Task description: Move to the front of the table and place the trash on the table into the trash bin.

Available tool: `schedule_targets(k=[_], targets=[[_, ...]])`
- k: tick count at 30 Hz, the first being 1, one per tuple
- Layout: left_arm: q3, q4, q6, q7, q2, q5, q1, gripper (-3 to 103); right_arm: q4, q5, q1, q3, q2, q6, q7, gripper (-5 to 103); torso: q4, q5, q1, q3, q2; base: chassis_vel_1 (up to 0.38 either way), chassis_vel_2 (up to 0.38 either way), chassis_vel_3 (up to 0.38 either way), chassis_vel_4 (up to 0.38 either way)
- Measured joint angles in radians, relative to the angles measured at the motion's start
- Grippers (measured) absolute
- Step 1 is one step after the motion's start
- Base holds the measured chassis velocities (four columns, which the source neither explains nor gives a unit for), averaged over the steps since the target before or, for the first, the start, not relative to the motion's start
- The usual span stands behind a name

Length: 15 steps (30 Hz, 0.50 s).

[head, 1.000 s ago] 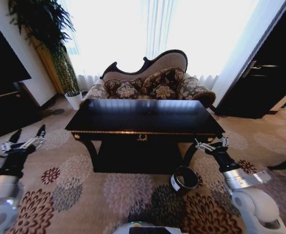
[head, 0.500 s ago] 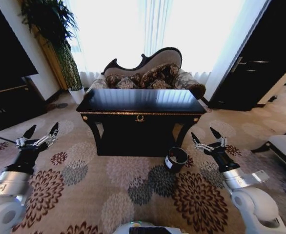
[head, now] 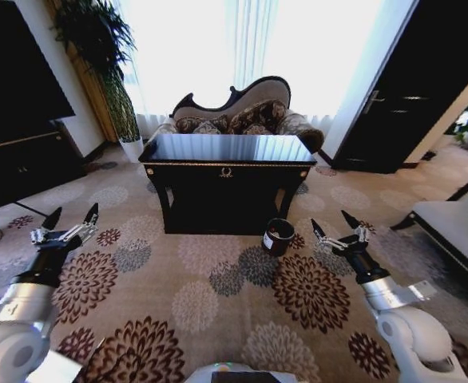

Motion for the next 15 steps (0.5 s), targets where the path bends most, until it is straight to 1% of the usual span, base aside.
schedule_targets(k=[3,4,5,7,8,10,15], targets=[[0.003,0.000,0.000,0.000,-0.002,0.001,0.000,100,-0.003,-0.001,0.001,-0.002,0.003,0.004,-0.005,100,0.0001,-0.0001,0.001,0.001,-0.001,0.000,0.000,0.000,0.000],[0.005,0.001,0.000,0.000,-0.003,0.003,0.000,100,-0.004,-0.001,0.002,-0.004,0.003,0.005,-0.006,100,0.0002,0.0002,0.003,0.002,-0.002,-0.001,0.079,0.022,-0.034],[0.008,0.001,-0.001,0.000,-0.005,0.005,0.000,100,-0.005,-0.001,0.004,-0.005,0.003,0.006,-0.006,100,0.0003,0.0014,0.005,0.002,-0.003,-0.046,0.079,0.119,-0.074],[0.010,0.000,-0.001,0.000,-0.007,0.007,0.000,100,-0.005,0.001,0.004,-0.005,0.003,0.006,-0.006,100,0.0001,0.0010,0.005,0.002,-0.003,-0.124,0.088,0.119,-0.074],[0.011,0.000,-0.001,0.000,-0.009,0.008,0.001,100,-0.004,0.005,0.004,-0.005,0.003,0.006,-0.006,100,0.0001,0.0001,0.005,0.002,-0.003,-0.124,0.088,0.084,-0.049],[0.011,-0.001,-0.001,0.000,-0.013,0.009,0.004,100,0.000,0.017,0.003,-0.005,0.003,0.002,-0.009,100,0.0002,0.0007,0.004,0.002,-0.003,-0.018,0.009,0.042,-0.003],[-0.002,-0.001,-0.002,0.000,-0.015,0.006,0.008,100,0.012,0.032,0.002,0.003,0.010,-0.023,-0.016,100,0.0001,0.0004,0.000,0.000,-0.001,0.000,0.000,0.000,0.000]])
